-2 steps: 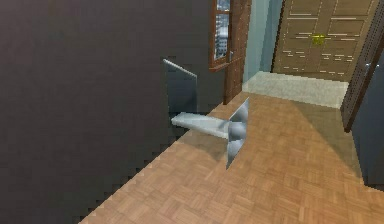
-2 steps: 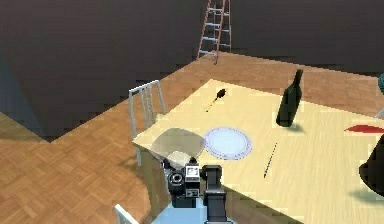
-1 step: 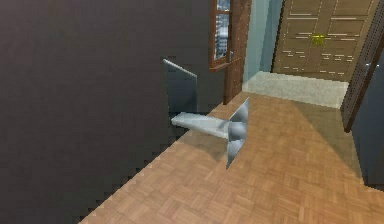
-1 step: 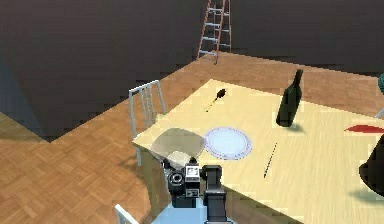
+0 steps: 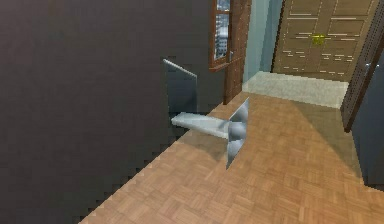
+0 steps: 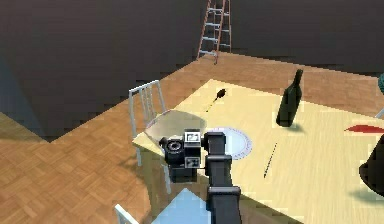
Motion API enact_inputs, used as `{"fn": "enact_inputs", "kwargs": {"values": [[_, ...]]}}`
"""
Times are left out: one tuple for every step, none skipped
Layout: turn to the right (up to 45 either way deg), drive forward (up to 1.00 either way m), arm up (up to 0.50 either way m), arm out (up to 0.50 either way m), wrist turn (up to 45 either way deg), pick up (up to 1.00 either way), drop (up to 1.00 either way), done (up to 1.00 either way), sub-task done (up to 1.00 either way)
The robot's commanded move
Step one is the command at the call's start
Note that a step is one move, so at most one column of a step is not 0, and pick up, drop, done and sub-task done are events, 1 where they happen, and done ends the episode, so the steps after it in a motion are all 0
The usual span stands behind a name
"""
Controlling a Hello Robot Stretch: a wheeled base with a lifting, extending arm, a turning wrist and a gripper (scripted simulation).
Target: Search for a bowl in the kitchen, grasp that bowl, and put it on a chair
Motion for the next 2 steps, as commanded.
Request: {"fn": "enact_inputs", "kwargs": {"values": [[0.0, 0.00, 0.14, 0.00, 0.0, 0.00, 0.00, 0.00, 0.00], [0.0, 0.00, 0.00, 0.00, -45.0, 0.00, 0.00, 0.00, 0.00]]}}
